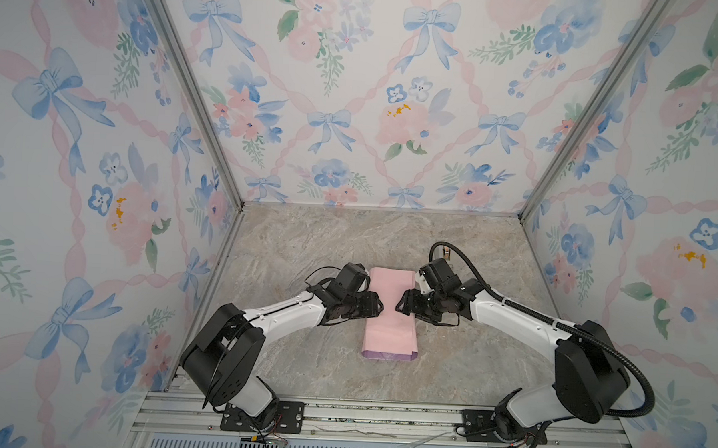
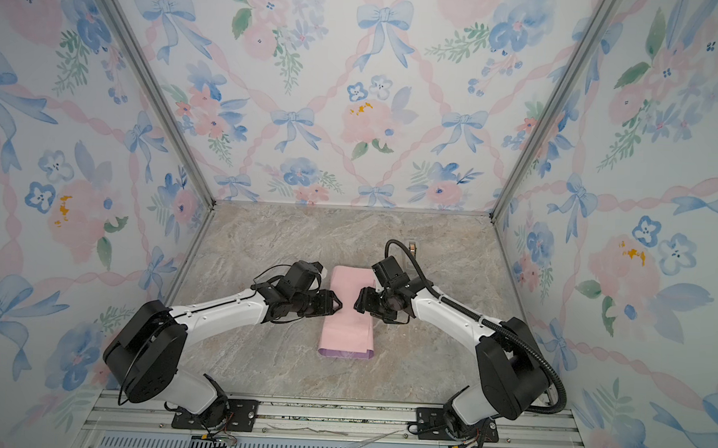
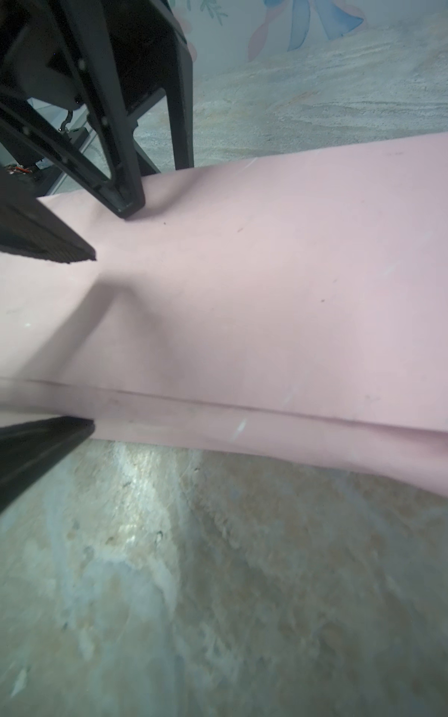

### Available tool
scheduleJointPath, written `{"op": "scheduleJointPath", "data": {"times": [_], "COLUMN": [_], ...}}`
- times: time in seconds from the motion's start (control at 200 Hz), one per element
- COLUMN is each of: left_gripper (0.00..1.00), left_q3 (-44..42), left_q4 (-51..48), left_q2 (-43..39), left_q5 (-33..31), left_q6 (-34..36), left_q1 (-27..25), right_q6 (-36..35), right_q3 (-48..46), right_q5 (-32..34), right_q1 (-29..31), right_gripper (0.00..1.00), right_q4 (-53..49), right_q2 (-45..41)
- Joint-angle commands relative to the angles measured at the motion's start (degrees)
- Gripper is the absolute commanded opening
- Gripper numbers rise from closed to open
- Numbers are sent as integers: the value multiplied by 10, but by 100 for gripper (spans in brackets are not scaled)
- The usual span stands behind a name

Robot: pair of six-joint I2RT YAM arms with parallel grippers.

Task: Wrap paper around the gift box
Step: 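Hold the overlapped flaps pressed on the box top with both grippers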

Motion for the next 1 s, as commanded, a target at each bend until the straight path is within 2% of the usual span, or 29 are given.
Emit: {"op": "scheduleJointPath", "data": {"times": [0.0,0.095,0.165,0.205,0.33,0.53,0.63,0.75,0.845,0.995], "left_gripper": [56,56,56,56,55,54,54,54,54,55], "left_q3": [-4,-6,-7,-10,-15,-17,-17,-19,-19,-26], "left_q4": [11,12,11,12,12,12,12,11,11,11], "left_q2": [-16,-16,-17,-18,-17,-18,-19,-21,-26,-39], "left_q5": [-6,-6,-10,-13,-15,-19,-20,-20,-23,-28], "left_q6": [-14,-16,-16,-16,-16,-15,-14,-14,-13,-11], "left_q1": [-3,-4,-4,-4,-4,-4,-4,-4,-3,6], "right_q6": [8,8,5,0,-14,-32,-37,-42,-41,-40], "right_q3": [16,23,27,31,35,50,59,62,58,54], "right_q5": [0,3,5,9,23,16,14,20,25,31], "right_q1": [8,10,10,8,-4,-15,-14,-11,-8,-2], "right_gripper": [61,54,53,56,72,74,68,52,44,39], "right_q4": [4,0,-9,-20,-49,-57,-54,-57,-53,-49], "right_q2": [11,13,11,9,-3,12,31,46,48,54]}}
